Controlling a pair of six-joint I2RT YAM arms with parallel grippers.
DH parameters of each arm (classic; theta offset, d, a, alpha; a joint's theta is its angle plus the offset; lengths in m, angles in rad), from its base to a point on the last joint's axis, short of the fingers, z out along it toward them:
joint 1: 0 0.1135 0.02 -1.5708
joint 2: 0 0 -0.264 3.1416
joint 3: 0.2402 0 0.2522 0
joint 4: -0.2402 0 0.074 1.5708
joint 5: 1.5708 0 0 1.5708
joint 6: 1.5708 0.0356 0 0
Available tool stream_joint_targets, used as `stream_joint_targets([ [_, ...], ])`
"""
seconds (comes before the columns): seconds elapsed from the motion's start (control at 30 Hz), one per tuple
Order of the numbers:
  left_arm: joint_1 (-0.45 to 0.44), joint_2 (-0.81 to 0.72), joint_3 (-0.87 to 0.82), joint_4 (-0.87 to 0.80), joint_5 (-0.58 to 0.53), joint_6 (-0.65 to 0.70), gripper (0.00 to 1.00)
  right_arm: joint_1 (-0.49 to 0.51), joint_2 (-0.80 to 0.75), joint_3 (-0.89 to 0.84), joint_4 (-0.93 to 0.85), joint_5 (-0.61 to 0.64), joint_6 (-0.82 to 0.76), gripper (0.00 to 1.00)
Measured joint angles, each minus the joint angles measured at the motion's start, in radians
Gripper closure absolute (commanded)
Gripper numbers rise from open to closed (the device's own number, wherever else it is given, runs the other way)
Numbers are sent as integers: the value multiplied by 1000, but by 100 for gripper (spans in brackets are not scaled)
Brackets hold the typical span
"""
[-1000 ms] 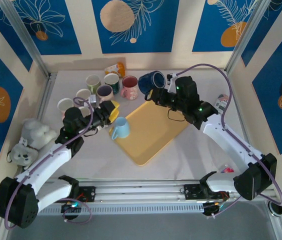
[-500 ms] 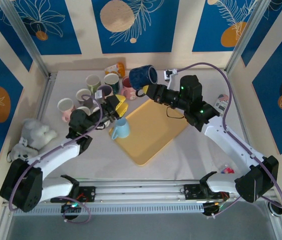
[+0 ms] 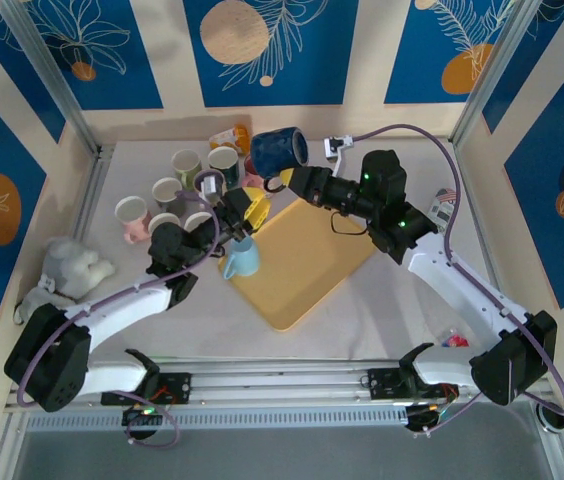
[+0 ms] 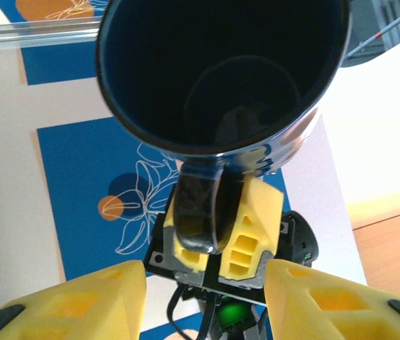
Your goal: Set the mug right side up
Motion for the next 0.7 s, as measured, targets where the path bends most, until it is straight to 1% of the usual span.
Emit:
stream_joint_targets([
  [0.4,-28,47,10,46,-68,3,55,24,0,-21,31,-8,49,100],
  [0.7,-30,63,10,90,-104,-3,65,49,0,-23,46,-32,72,100],
])
